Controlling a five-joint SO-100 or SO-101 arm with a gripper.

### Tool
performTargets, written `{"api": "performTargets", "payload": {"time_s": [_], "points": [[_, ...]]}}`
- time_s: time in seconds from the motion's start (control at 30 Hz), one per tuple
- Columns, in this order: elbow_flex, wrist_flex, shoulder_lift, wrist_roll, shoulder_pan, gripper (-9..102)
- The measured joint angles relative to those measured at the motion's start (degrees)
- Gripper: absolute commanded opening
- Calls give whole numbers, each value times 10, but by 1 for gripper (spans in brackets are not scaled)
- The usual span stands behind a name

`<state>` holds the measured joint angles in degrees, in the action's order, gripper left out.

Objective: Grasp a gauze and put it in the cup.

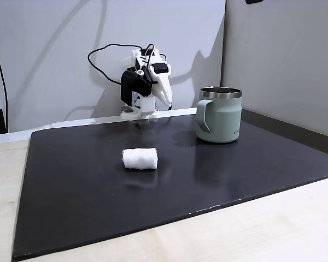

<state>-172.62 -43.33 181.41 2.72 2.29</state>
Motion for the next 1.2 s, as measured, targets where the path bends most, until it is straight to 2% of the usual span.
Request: {"api": "performTargets", "payload": {"time_s": [0.67, 0.83, 1.0, 1.2], "points": [[0, 0, 0, 11, -5, 0], [1, -19, 0, 13, 25, 0], [64, -62, -40, 31, 46, 0], [220, -77, -219, 80, 64, 0]]}}
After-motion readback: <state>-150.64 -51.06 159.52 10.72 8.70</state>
